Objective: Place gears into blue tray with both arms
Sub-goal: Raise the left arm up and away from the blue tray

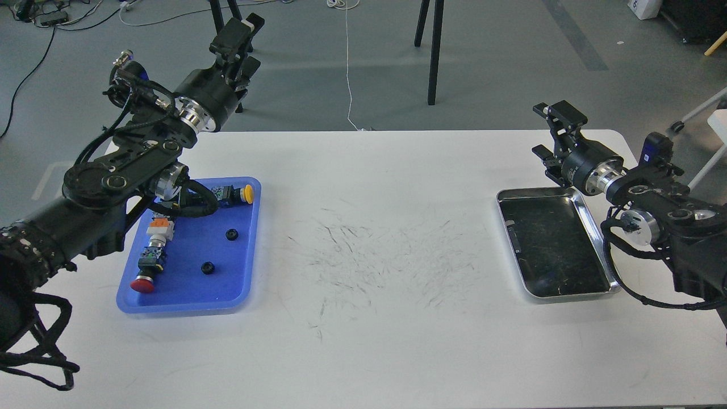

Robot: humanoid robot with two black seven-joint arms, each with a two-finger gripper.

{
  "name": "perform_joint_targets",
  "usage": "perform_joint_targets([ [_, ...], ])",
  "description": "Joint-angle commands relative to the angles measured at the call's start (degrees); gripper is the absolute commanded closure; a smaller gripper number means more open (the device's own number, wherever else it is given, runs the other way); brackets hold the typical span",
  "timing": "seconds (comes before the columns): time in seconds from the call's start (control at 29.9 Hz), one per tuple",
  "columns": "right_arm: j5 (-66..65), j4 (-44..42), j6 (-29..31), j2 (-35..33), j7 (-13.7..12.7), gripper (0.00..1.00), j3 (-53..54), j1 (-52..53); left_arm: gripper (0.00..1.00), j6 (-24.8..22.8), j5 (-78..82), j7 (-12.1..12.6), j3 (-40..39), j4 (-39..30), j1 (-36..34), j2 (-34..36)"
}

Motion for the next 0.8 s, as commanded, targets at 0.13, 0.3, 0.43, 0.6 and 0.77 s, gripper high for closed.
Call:
perform_joint_targets([
  [0.13, 0.01, 0.02, 0.0, 0.05, 0.01, 0.01, 4.67, 0.19, 0.0, -1.45, -3.35, 0.0, -6.61, 5.39, -1.11, -7.27],
  [0.3, 0.09, 0.02, 0.0, 0.05, 0.01, 0.01, 6.87, 0.1, 0.0, -1.54, -3.61, 0.0, -7.14, 6.46, -1.55, -8.16],
  [0.43, 0.01, 0.02, 0.0, 0.13, 0.01, 0.01, 7.49, 0.28, 0.0, -1.63, -3.61, 0.0, -7.05, 6.46, -1.46, -8.34],
  [0.6, -0.08, -0.07, -0.08, 0.49, 0.01, 0.01, 7.23, 0.11, 0.0, -2.51, -3.61, 0.0, -6.61, 6.55, -0.85, -8.34],
  [0.77, -0.08, -0.07, -0.08, 0.49, 0.01, 0.01, 7.4, 0.02, 0.0, -2.86, -3.52, 0.0, -6.0, 6.72, 0.38, -7.99],
])
